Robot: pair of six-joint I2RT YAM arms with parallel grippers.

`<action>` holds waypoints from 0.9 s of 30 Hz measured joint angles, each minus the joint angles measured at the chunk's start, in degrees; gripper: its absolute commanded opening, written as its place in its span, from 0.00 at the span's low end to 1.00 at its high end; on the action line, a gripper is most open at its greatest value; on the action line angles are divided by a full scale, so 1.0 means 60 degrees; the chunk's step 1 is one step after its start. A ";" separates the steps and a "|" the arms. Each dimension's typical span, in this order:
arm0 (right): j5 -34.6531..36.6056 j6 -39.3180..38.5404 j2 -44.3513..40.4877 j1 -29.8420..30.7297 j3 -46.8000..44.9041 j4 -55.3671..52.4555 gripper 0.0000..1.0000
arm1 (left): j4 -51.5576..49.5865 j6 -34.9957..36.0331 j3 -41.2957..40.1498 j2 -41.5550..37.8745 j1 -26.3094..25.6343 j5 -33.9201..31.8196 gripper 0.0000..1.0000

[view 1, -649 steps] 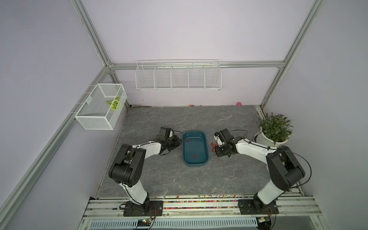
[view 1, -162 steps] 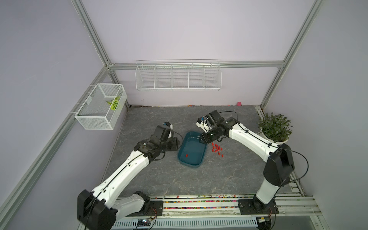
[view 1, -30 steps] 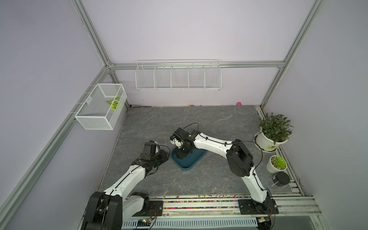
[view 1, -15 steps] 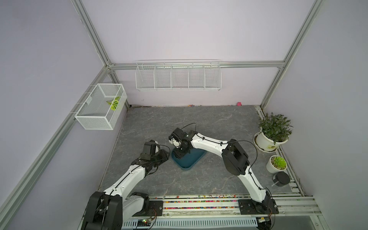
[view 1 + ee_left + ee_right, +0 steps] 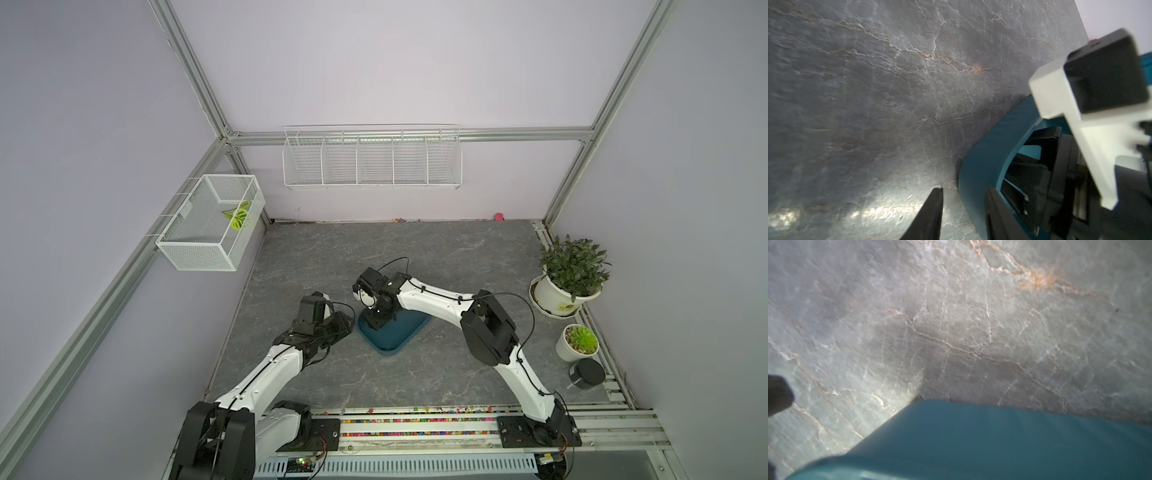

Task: Take the screw protection sleeves out of the storage box
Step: Pick up the screw protection sleeve from the storage box.

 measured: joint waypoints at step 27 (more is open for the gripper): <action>0.1257 -0.0222 -0.1621 -0.0011 -0.0026 -0.0780 0.17 | -0.0033 0.0004 0.0000 -0.0084 0.0062 0.0000 0.40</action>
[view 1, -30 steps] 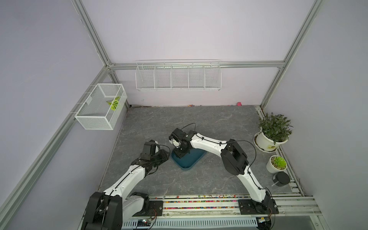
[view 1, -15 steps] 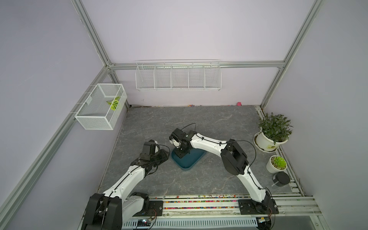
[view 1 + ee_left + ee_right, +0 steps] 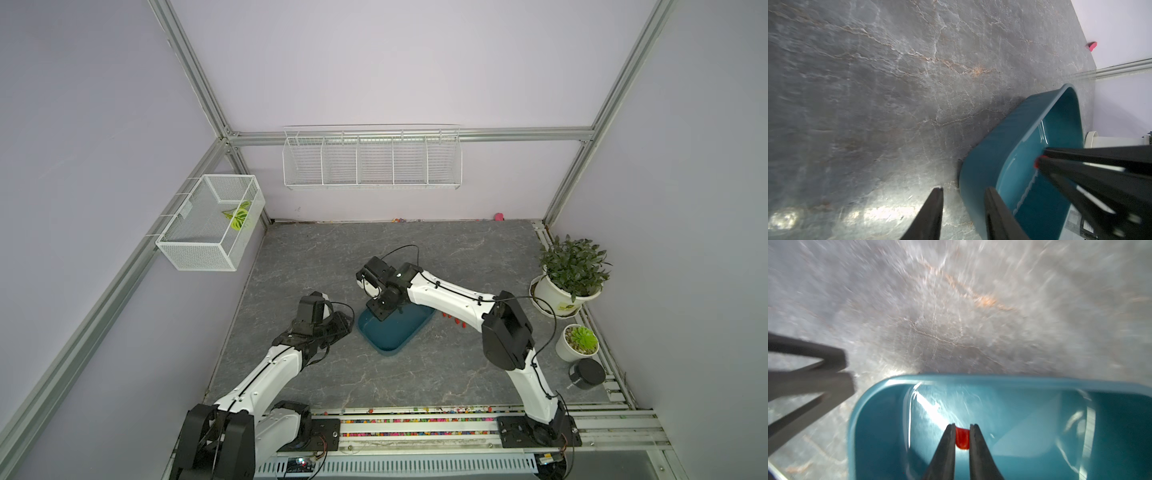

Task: Take the screw protection sleeves out of the storage box
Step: Pick up the screw protection sleeve from the storage box, then place the screw protection sleeve at the center of the board.

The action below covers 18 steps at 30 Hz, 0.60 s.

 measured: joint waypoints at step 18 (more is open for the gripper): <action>0.0641 -0.0058 -0.4018 -0.1468 -0.3836 0.0109 0.19 | -0.0441 0.0004 0.0219 -0.0124 0.0000 0.0007 0.40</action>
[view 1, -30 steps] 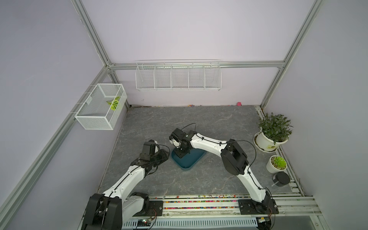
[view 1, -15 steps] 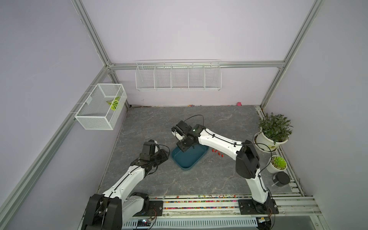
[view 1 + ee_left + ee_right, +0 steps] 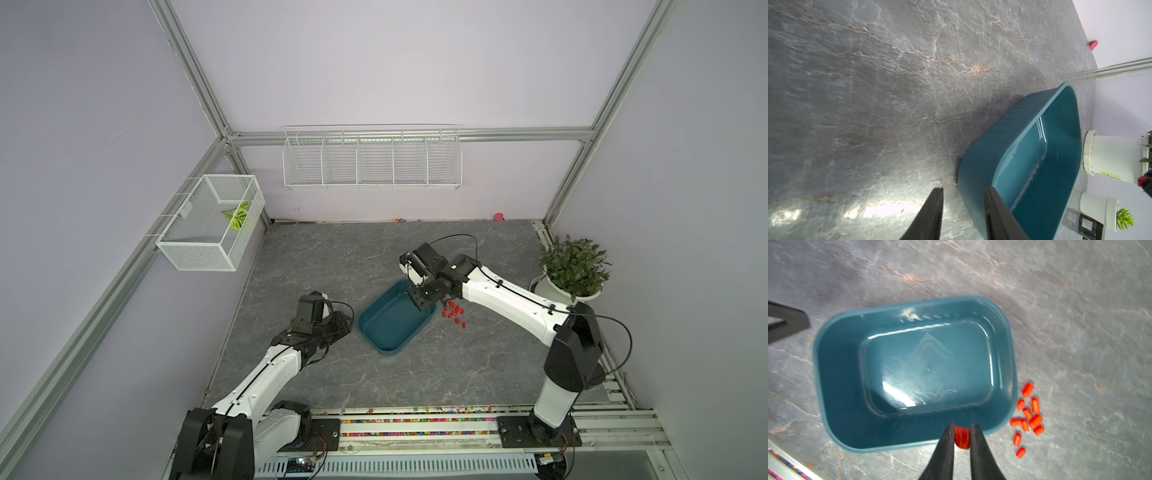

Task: Take the screw protection sleeves out of the storage box
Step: Place the screw protection sleeve at the center of the board.

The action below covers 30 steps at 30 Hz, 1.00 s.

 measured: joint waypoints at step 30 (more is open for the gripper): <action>-0.0142 0.0645 -0.0911 -0.1497 -0.4182 0.1785 0.19 | -0.0324 0.0510 0.2401 0.1300 0.0007 0.0117 0.40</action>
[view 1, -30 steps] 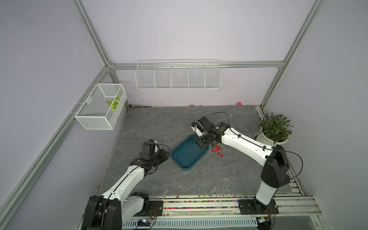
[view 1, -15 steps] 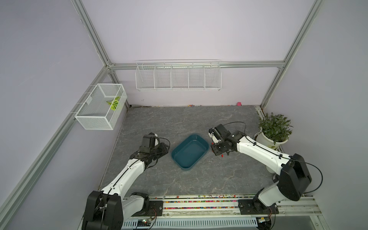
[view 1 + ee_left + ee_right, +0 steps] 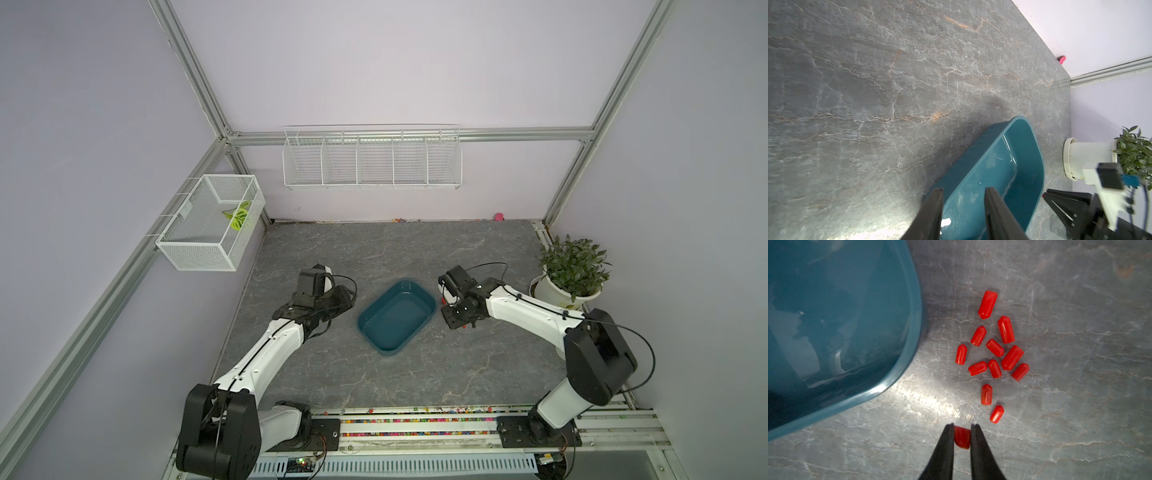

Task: Take the screw protection sleeves out of the storage box
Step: Place the screw protection sleeve at the center of the board.

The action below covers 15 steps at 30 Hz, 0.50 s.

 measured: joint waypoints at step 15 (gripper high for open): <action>-0.0237 0.0004 0.0863 0.0000 -0.0018 0.0339 0.20 | 0.0011 0.0204 -0.0164 -0.0375 0.0000 0.0091 0.40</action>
